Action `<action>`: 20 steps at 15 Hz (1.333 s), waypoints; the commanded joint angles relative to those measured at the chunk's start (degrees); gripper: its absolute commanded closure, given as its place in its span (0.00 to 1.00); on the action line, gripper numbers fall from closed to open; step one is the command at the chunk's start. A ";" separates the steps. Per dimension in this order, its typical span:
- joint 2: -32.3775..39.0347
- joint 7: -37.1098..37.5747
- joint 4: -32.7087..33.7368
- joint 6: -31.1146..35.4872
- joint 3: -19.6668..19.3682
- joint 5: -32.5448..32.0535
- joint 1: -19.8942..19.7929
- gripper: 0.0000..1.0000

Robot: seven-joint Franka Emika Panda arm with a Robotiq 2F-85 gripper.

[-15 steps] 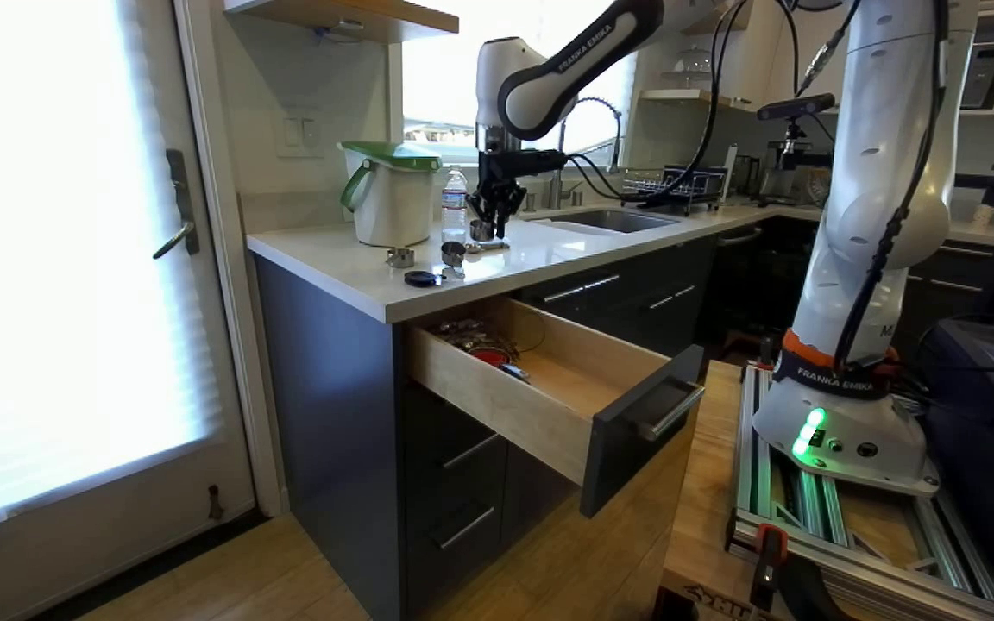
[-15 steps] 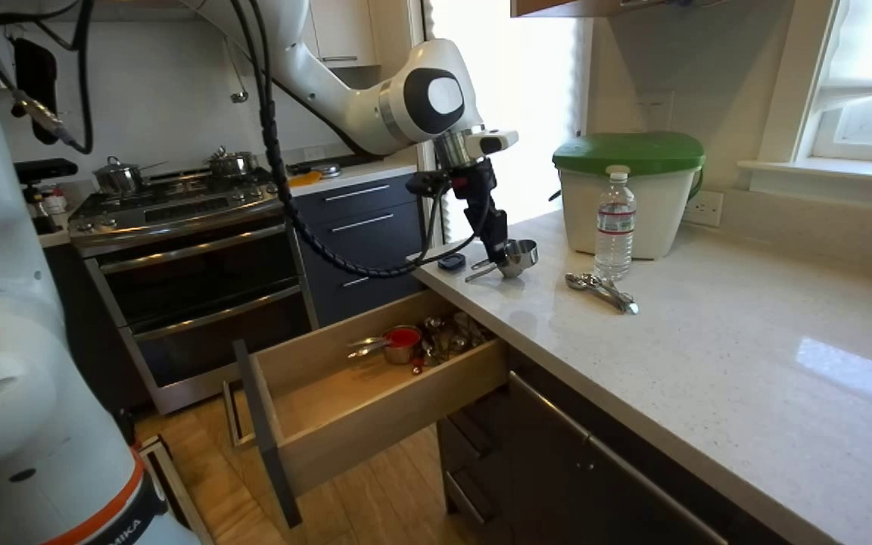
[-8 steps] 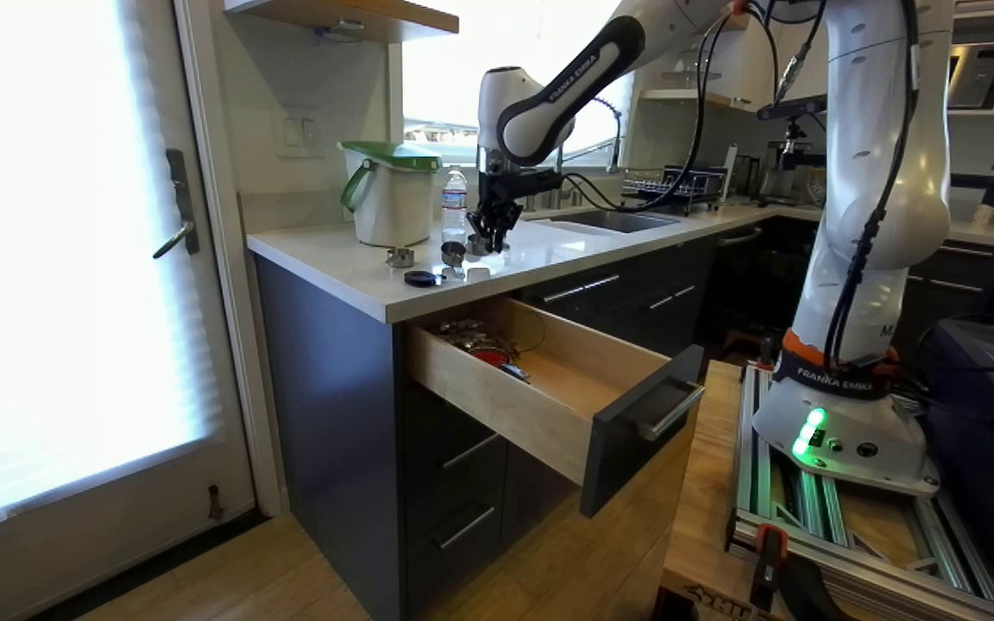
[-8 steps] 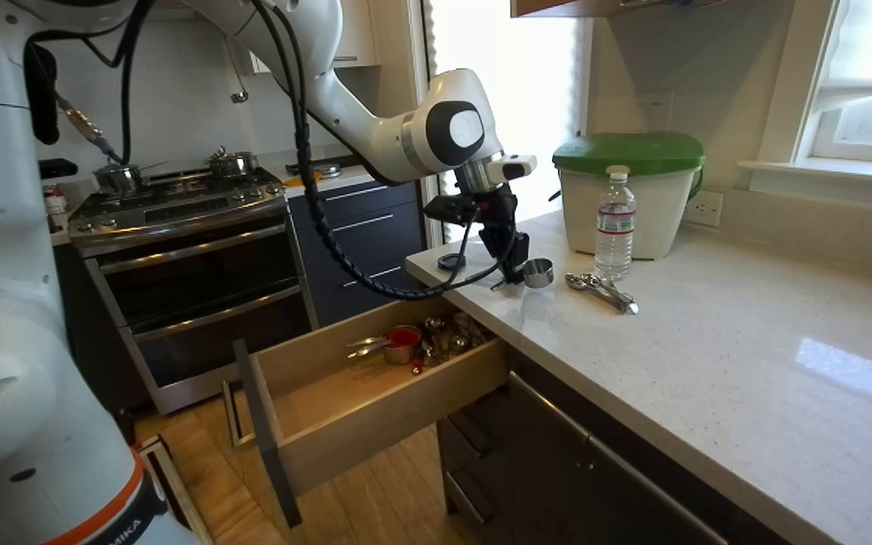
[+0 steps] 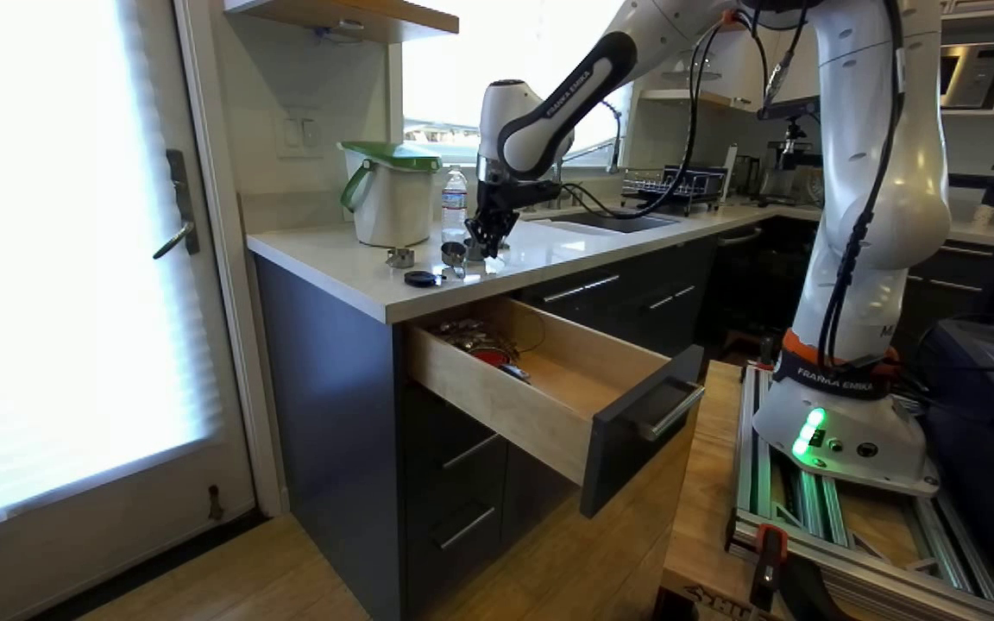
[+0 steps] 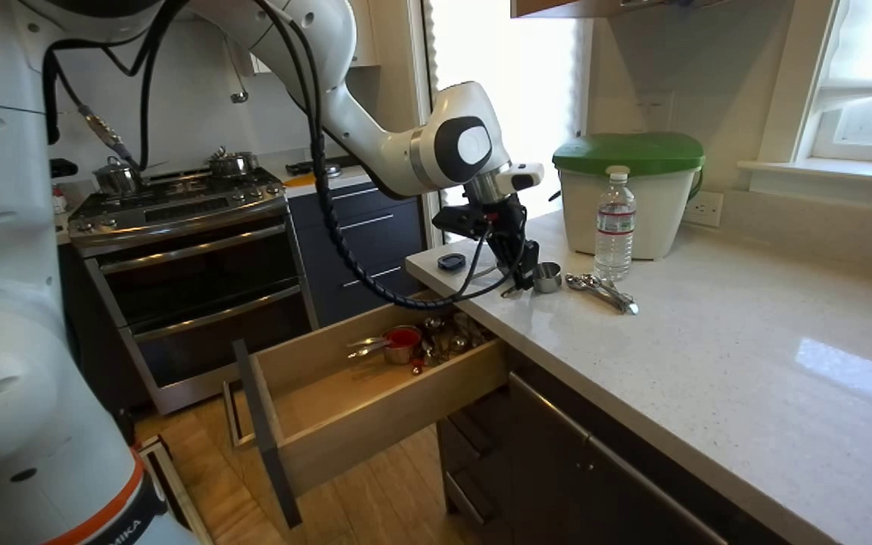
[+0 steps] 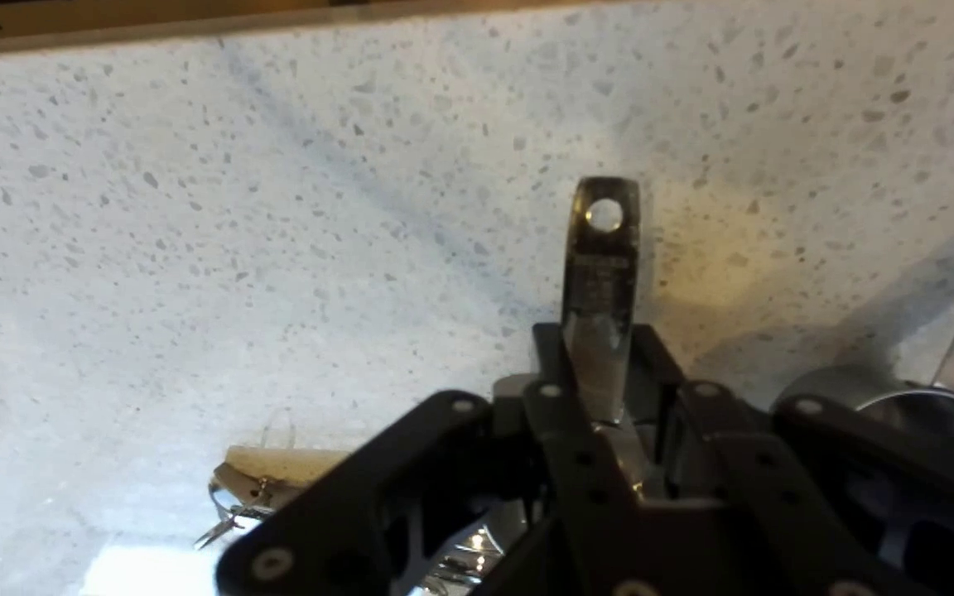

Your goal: Transfer the scoop from the drawer to the counter

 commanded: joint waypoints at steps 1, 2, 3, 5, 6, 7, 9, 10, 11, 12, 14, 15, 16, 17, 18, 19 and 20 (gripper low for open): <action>0.70 -1.52 -0.16 1.71 -1.30 1.41 1.18 0.84; 0.66 -1.50 -0.21 1.70 -1.37 1.38 1.25 0.71; 0.59 -1.38 -0.28 1.68 -1.47 1.27 1.32 0.62; 0.28 -1.09 -0.53 1.65 -1.70 1.10 1.48 0.44; 0.10 -0.90 -0.64 1.54 -1.83 0.96 1.57 0.41; -0.11 -0.84 -0.79 1.41 -1.90 1.04 1.61 0.38; -0.44 -0.73 -1.10 1.34 -2.04 1.03 1.67 0.31; -0.60 -0.77 -1.27 1.38 -2.04 1.10 1.67 0.30; -0.78 -0.57 -1.44 1.41 -2.13 0.91 1.74 0.22; -1.03 -0.51 -1.64 1.33 -2.12 0.96 1.78 0.24; -1.60 -0.37 -2.00 0.90 -2.12 0.89 1.89 0.13; -2.13 -0.39 -2.29 0.35 -2.06 1.00 1.94 0.10; -2.68 -0.49 -2.59 -0.06 -1.94 1.30 1.93 0.03; -3.69 -0.33 -3.10 -0.70 -1.93 1.36 2.00 0.00; -4.87 -0.60 -3.76 -1.31 -1.79 1.68 1.95 0.00; -6.44 -1.34 -4.67 -2.62 -1.42 2.85 1.69 0.00; -7.84 -1.66 -5.50 -3.71 -1.25 3.51 1.54 0.00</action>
